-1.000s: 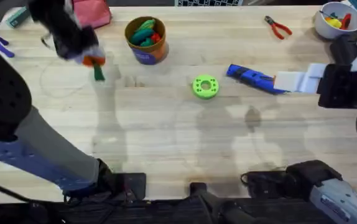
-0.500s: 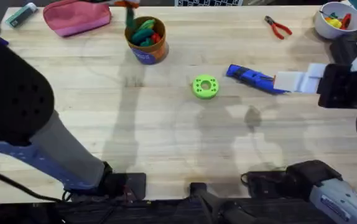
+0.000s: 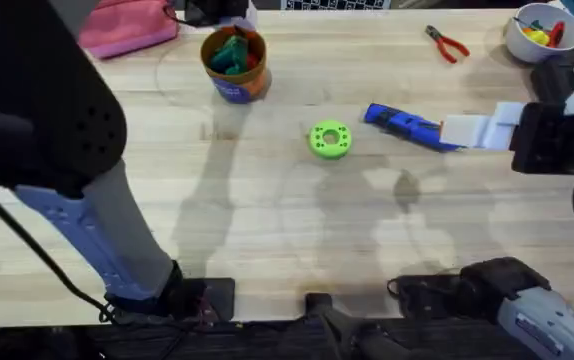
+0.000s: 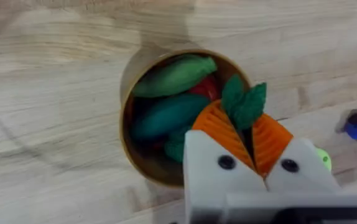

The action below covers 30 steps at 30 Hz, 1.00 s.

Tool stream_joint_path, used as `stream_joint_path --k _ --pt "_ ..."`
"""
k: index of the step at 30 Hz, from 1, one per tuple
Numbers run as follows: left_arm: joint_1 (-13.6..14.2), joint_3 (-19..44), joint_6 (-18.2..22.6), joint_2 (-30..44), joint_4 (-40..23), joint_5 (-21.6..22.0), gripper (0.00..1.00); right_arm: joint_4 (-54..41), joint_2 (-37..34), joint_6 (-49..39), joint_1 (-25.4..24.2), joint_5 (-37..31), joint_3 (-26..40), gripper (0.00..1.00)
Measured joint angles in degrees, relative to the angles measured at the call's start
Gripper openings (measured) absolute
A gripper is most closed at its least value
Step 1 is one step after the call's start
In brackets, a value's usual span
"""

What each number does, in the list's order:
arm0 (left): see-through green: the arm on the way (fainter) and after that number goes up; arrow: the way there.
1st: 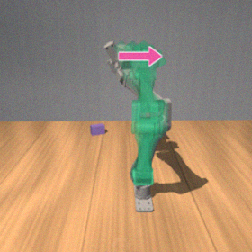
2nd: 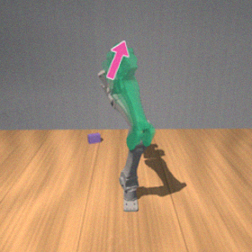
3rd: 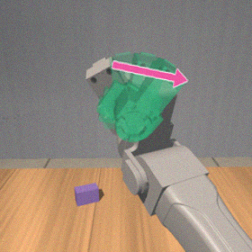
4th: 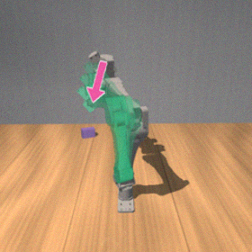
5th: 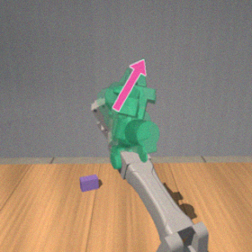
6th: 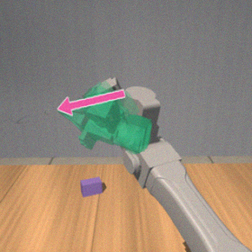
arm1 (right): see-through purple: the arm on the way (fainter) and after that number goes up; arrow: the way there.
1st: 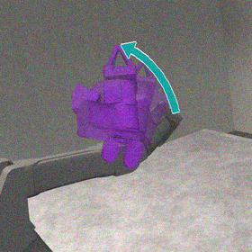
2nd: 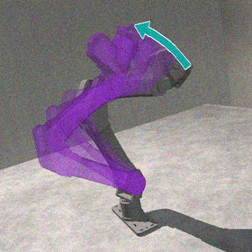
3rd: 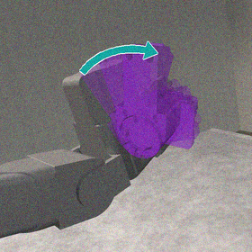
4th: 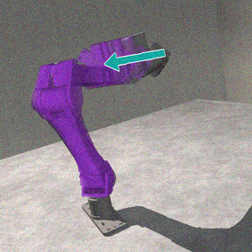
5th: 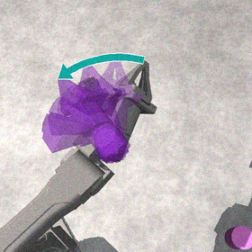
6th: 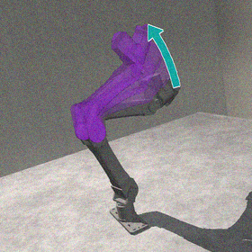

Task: Pick up the gripper from the table and insert it into the empty holder that is missing its gripper. Then pick up a screw, insert it into the mounting hole, and use the screwdriver to tighten it. Finally, clean up the table by picking up the vegetable and placing it into the bucket.

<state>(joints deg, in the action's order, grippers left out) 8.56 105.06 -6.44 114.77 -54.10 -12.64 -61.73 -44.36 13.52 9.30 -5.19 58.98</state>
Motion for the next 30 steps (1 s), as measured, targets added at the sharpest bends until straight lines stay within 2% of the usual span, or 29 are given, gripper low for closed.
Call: stream_joint_path --k 11,17,18,23,30 --pt "0.2 0.0 0.13 0.47 -0.51 0.0 0.038 0.01 0.0 0.0 0.0 0.0 0.0 0.991" --pt "0.2 0.0 -0.17 0.46 -1.16 0.02 0.933 0.0 0.0 0.0 0.0 0.0 0.0 0.991" --pt "0.2 0.0 -0.17 0.45 -1.42 0.03 0.973 0.0 0.0 0.0 0.0 0.0 0.0 0.99" --pt "0.2 0.04 -0.17 -0.99 -3.95 0.52 0.985 -0.01 0.0 0.0 0.0 0.0 0.0 0.993" --pt "0.2 0.57 0.89 -11.53 -11.04 3.36 0.987 -0.01 0.0 0.0 0.0 0.0 0.0 0.991"
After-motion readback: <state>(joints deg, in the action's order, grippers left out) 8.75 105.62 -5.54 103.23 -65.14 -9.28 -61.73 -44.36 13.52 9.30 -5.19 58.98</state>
